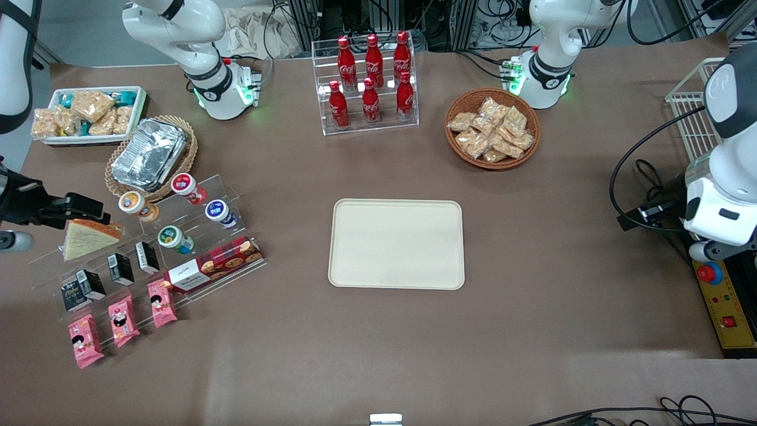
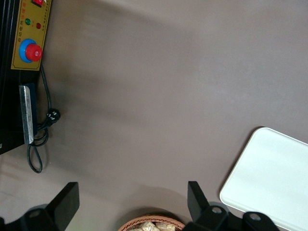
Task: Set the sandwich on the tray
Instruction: 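Move the right gripper toward the wrapped sandwich on the acrylic rack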
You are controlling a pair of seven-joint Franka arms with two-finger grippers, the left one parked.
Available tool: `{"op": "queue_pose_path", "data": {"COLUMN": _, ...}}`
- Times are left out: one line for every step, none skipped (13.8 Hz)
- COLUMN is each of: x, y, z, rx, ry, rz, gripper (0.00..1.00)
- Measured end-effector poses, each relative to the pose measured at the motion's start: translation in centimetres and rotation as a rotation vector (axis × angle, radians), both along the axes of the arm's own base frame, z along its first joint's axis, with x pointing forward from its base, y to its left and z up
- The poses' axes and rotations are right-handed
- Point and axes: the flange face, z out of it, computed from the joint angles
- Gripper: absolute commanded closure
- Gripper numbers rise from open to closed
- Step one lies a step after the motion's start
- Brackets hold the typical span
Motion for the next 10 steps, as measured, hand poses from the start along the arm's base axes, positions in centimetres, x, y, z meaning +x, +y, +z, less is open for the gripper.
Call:
{"op": "queue_pose_path", "data": {"x": -0.1, "y": 0.0, "z": 0.1, "rx": -0.002, "ry": 0.003, "rz": -0.054, "gripper": 0.0}}
{"op": "queue_pose_path", "data": {"x": -0.1, "y": -0.3, "z": 0.2, "rx": -0.005, "ry": 0.006, "rz": -0.107, "gripper": 0.0}}
{"op": "queue_pose_path", "data": {"x": -0.3, "y": -1.1, "z": 0.5, "rx": -0.008, "ry": 0.005, "rz": -0.167, "gripper": 0.0}}
{"op": "queue_pose_path", "data": {"x": -0.6, "y": -2.3, "z": 0.9, "rx": -0.011, "ry": 0.003, "rz": -0.222, "gripper": 0.0}}
{"op": "queue_pose_path", "data": {"x": -1.0, "y": -3.5, "z": 1.2, "rx": -0.013, "ry": 0.003, "rz": -0.262, "gripper": 0.0}}
{"op": "queue_pose_path", "data": {"x": -1.4, "y": -4.7, "z": 1.4, "rx": -0.015, "ry": 0.009, "rz": -0.298, "gripper": 0.0}}
{"op": "queue_pose_path", "data": {"x": -2.0, "y": -5.9, "z": 1.4, "rx": -0.017, "ry": 0.034, "rz": -0.342, "gripper": 0.0}}
{"op": "queue_pose_path", "data": {"x": -2.7, "y": -7.2, "z": 1.2, "rx": -0.019, "ry": 0.073, "rz": -0.407, "gripper": 0.0}}
{"op": "queue_pose_path", "data": {"x": -3.3, "y": -8.3, "z": 0.9, "rx": -0.023, "ry": 0.109, "rz": -0.491, "gripper": 0.0}}
{"op": "queue_pose_path", "data": {"x": -3.8, "y": -8.9, "z": 0.7, "rx": -0.029, "ry": 0.142, "rz": -0.58, "gripper": 0.0}}
